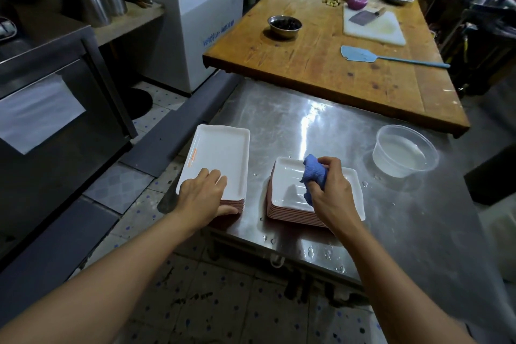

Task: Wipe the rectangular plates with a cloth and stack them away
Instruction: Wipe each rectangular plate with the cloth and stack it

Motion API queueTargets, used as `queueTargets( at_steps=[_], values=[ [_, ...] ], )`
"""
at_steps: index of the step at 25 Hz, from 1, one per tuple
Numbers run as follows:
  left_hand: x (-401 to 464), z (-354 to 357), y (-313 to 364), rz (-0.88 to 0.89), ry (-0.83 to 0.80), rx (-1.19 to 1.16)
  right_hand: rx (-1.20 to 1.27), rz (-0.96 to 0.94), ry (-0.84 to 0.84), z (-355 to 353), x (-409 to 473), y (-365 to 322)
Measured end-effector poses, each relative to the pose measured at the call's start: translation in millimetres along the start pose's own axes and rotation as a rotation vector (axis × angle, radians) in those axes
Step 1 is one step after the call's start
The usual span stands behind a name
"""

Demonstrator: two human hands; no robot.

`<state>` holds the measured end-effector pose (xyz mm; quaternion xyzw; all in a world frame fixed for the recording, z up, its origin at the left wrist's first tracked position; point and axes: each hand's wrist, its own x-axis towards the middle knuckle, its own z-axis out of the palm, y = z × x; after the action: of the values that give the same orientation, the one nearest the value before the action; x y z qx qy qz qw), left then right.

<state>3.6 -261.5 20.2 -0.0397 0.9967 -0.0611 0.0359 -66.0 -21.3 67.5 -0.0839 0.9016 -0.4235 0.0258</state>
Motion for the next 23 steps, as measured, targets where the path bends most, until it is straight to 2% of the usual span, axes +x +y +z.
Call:
queueTargets(
  at_steps=[4,9,12,14,17,21,23],
  values=[
    [18.7,-11.9,16.1,-0.048,-0.004,0.004,-0.019,0.048,0.051,-9.6,3.7,12.8],
    [44.2,-28.6,61.1,-0.04,0.133,-0.363,-0.11,0.096,0.127,-24.6,15.2,34.6],
    [63.0,-25.4,89.3,-0.089,0.042,-0.5,-0.216,0.15,0.141,-31.5,25.9,57.4],
    [71.6,-19.5,98.3,-0.149,-0.054,-0.546,-0.266,0.157,0.074,-30.4,29.3,69.1],
    [79.6,-10.0,99.5,-0.216,-0.161,-0.555,-0.51,0.079,-0.026,-22.9,27.2,81.1],
    [84.6,-3.6,100.7,-0.205,-0.18,-0.614,-0.692,0.066,-0.028,-14.0,27.3,89.1],
    [84.8,-1.2,102.1,-0.206,-0.17,-0.653,-0.604,0.205,0.003,-13.2,36.6,86.3]
  ],
)
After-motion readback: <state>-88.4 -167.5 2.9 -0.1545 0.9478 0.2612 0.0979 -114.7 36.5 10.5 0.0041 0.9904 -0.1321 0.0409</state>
